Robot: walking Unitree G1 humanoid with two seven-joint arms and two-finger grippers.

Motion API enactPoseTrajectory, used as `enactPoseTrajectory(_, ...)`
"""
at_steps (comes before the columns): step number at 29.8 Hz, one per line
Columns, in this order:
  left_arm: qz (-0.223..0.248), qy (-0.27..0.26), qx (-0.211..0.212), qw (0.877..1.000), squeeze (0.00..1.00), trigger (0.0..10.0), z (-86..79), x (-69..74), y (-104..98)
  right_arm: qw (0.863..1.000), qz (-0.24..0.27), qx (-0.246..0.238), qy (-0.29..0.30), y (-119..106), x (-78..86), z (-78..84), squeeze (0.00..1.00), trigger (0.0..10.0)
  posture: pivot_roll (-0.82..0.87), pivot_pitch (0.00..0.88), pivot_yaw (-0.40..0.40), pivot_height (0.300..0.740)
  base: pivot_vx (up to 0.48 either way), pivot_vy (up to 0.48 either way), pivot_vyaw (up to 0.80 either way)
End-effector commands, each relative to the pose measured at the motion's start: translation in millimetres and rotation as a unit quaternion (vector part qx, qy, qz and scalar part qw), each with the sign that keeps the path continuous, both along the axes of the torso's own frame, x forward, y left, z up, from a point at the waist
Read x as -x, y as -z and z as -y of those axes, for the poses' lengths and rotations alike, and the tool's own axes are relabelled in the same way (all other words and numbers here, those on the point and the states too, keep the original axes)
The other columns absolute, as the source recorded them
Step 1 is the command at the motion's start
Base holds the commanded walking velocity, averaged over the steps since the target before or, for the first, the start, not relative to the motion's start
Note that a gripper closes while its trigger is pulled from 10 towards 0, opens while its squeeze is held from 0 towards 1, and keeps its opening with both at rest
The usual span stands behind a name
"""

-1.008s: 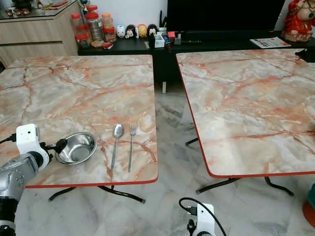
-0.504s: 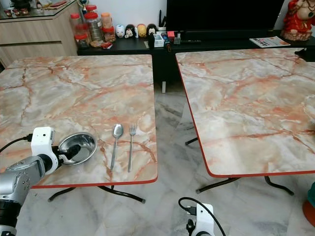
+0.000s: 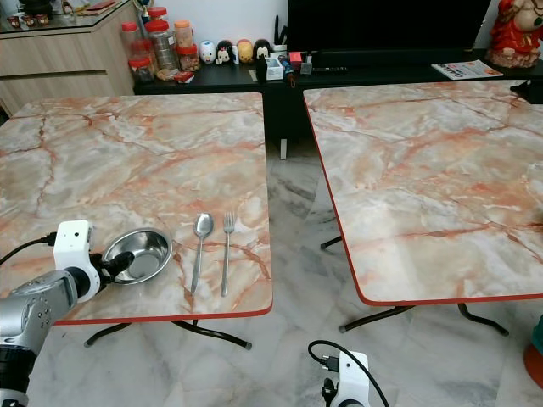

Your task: Setting the table

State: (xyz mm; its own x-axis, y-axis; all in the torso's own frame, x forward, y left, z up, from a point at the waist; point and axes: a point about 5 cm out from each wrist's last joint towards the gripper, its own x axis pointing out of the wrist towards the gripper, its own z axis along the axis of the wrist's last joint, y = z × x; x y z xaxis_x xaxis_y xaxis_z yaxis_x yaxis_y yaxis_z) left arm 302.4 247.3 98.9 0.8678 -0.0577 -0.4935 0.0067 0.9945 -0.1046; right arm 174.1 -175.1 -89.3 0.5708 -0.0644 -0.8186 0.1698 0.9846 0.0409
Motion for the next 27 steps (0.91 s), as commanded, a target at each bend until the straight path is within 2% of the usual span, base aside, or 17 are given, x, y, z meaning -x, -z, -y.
enactPoseTrajectory(1,-0.014,-0.013,-0.001,1.000,0.00,0.0,-6.1,4.8,5.2,1.000,0.000,-0.004,0.008,-0.2,-0.8,-0.8,0.00,10.0,0.09,0.000,0.038,0.740,0.000,0.000,0.00)
enactPoseTrajectory(15,-0.019,-0.024,-0.001,1.000,0.00,0.0,-11.8,8.8,8.1,1.000,0.001,-0.006,0.002,-0.9,-3.0,-3.1,0.00,10.0,0.10,0.000,0.037,0.740,0.000,0.000,0.00)
enactPoseTrajectory(18,-0.008,-0.034,0.012,0.999,0.00,0.0,-12.4,6.9,4.6,1.000,0.003,-0.006,0.000,-1.9,-5.1,-3.6,0.00,10.0,0.10,0.000,0.036,0.740,0.000,0.000,0.00)
enactPoseTrajectory(27,-0.006,-0.040,0.014,0.999,0.00,0.0,-16.8,7.4,2.2,1.000,0.004,-0.006,0.001,-2.1,-5.8,-4.1,0.00,10.0,0.10,0.000,0.040,0.740,0.000,0.000,0.00)
